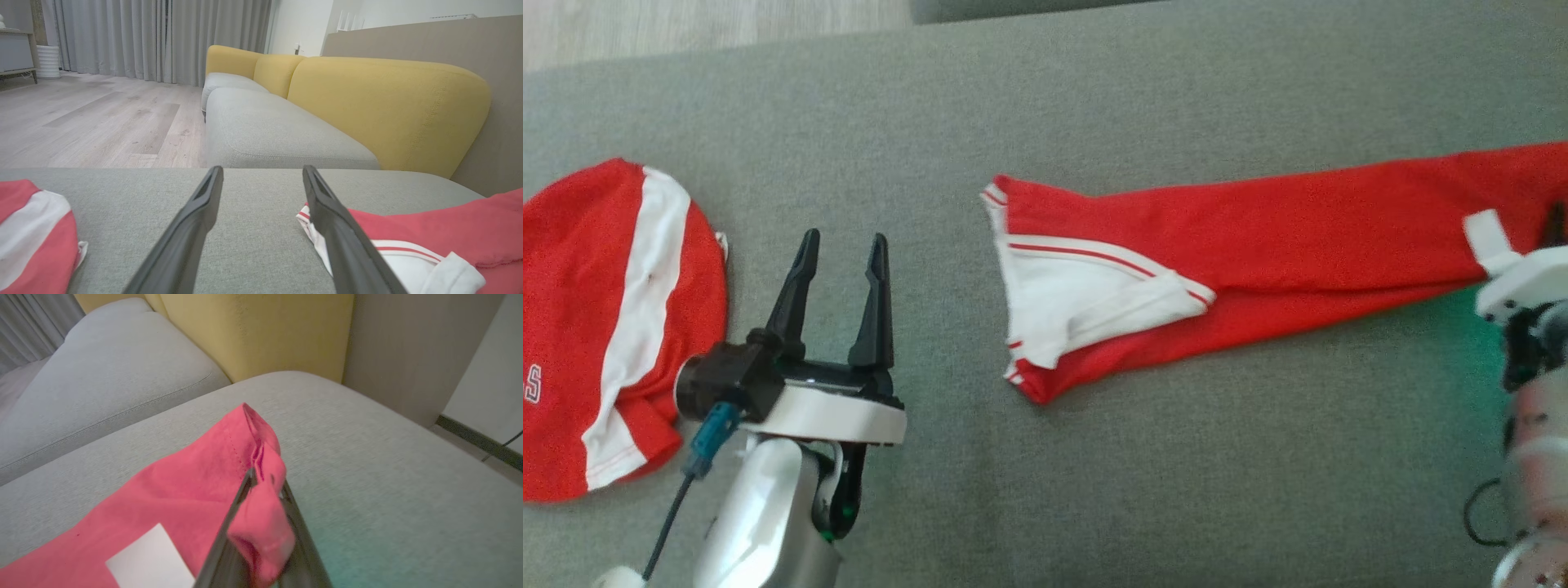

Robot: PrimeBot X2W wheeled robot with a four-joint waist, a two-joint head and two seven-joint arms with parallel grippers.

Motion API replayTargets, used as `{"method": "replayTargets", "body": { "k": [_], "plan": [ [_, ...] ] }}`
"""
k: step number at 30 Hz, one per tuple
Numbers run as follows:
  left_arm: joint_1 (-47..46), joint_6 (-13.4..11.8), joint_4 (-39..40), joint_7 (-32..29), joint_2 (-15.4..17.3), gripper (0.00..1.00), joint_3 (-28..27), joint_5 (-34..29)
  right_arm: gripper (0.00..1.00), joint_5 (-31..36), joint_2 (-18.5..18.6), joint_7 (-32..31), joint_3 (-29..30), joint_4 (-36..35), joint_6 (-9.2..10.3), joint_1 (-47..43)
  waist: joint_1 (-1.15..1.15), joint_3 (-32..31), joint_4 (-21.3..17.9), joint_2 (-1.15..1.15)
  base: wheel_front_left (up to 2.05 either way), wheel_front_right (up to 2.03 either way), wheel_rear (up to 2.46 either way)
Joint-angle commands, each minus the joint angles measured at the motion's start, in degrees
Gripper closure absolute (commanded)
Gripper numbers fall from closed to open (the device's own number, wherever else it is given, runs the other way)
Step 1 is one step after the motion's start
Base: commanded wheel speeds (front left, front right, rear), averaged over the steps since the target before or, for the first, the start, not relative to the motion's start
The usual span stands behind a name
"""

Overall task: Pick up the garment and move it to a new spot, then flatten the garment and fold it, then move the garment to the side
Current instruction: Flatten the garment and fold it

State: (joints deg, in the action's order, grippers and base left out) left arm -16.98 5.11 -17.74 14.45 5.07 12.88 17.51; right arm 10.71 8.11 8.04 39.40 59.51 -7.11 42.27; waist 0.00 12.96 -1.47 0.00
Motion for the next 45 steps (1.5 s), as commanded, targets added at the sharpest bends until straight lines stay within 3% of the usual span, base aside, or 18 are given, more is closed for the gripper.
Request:
{"method": "replayTargets", "body": {
  "k": [1, 10, 19, 22, 33, 45],
  "plan": [
    [-0.01, 0.26, 1.97, 0.54, 0.24, 0.00, -2.19, -0.89, 1.00, 1.09, 1.73, 0.06, -0.80, -2.58, -0.37, -0.44, 0.00, -1.32, -0.50, 0.00, 0.00, 0.00, 0.00],
    [1.56, 0.89, 2.49, 0.54, -0.67, 0.00, -1.89, -1.47, 1.00, -0.23, -0.26, 0.70, -3.04, -4.40, -0.37, -1.92, 0.00, -5.14, -0.73, 0.00, 0.00, 0.00, 0.00],
    [3.82, 1.29, 3.35, 0.55, -1.33, 0.00, -0.16, -1.98, 1.00, -6.04, -4.75, 1.60, -13.33, -6.24, -0.37, -3.62, 0.00, -10.37, 1.05, 0.00, 0.00, 0.00, 0.00],
    [4.22, 1.27, 3.52, 0.55, -1.50, 0.00, 0.47, -1.89, 1.00, -9.07, -5.14, 1.11, -18.14, -6.92, -0.37, -4.26, 0.00, -11.22, 2.38, 0.00, 0.00, 0.00, 0.00],
    [3.67, 0.98, 3.43, 0.55, -1.83, 0.00, 1.67, -1.28, 1.00, -32.52, -5.22, 0.41, -45.91, -6.77, -0.37, -6.35, 0.00, -10.84, 8.87, 0.00, 0.00, 0.00, 0.00],
    [3.21, 0.81, 2.56, 0.55, -1.96, 0.00, 2.05, -1.10, 1.00, -45.86, -5.23, 2.03, -62.02, -6.34, -0.37, -8.83, 0.00, -10.41, 14.48, 0.00, 0.00, 0.00, 0.00]
  ]
}}
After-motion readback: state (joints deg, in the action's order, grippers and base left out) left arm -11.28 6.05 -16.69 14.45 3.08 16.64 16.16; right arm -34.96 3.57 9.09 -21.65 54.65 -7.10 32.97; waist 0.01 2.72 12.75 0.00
